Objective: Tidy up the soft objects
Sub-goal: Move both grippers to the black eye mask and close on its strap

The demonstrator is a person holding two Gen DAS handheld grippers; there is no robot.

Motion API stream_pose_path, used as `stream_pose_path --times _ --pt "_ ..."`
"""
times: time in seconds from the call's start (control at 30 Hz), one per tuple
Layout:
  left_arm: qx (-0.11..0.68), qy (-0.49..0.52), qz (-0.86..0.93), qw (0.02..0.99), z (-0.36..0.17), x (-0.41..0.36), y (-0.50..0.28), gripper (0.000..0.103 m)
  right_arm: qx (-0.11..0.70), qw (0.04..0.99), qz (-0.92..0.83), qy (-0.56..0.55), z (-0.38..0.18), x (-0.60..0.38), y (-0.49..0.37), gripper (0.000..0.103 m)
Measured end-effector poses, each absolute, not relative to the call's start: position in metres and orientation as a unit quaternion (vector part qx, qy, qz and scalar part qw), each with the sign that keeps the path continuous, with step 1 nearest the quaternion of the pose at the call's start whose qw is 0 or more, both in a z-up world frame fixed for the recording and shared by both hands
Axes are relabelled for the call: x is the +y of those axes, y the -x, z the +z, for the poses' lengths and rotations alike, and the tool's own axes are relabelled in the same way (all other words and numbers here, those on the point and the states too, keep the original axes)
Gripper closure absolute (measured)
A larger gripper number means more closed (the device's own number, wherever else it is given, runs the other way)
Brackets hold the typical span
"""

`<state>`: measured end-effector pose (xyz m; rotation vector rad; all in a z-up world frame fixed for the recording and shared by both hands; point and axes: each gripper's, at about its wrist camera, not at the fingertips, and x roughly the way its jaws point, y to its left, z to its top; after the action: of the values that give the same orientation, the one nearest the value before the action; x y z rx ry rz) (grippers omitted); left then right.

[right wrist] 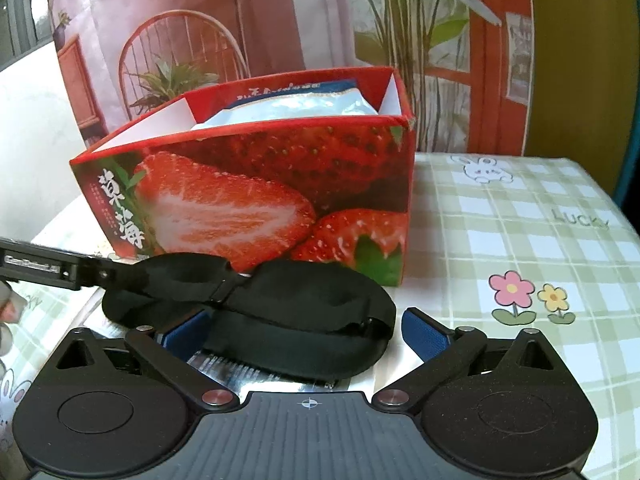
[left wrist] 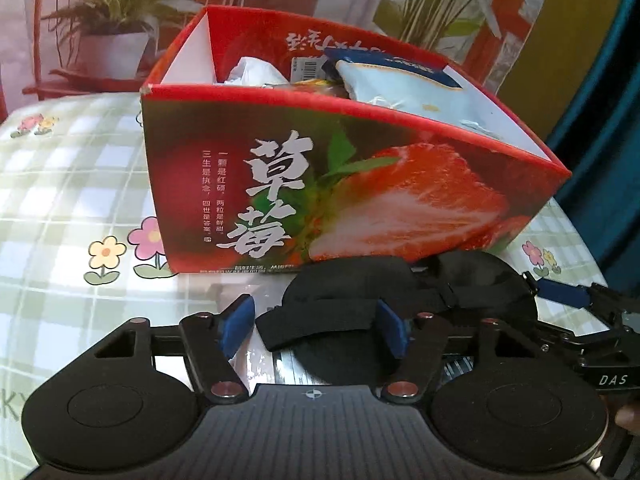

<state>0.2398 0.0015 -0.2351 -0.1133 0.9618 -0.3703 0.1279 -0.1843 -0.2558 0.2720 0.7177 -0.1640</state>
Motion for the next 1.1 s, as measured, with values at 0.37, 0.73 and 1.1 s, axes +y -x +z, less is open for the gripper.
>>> stream_pose_path --times 0.37,0.73,1.1 --pt "0.463 0.093 -0.175 0.864 -0.239 0.019 -0.234 0.039 0.359 0.912 -0.071 -0.183 -0.27 -0.202 -0.141 0.018" --pt "0.466 0.117 -0.159 0.862 -0.235 0.031 -0.213 0.039 0.323 0.924 -0.041 -0.202 -0.247 -0.199 -0.127 0.061" --pt "0.461 0.159 -0.124 0.864 -0.232 0.057 -0.194 0.078 0.325 0.923 -0.038 -0.204 -0.246 -0.19 -0.115 0.085"
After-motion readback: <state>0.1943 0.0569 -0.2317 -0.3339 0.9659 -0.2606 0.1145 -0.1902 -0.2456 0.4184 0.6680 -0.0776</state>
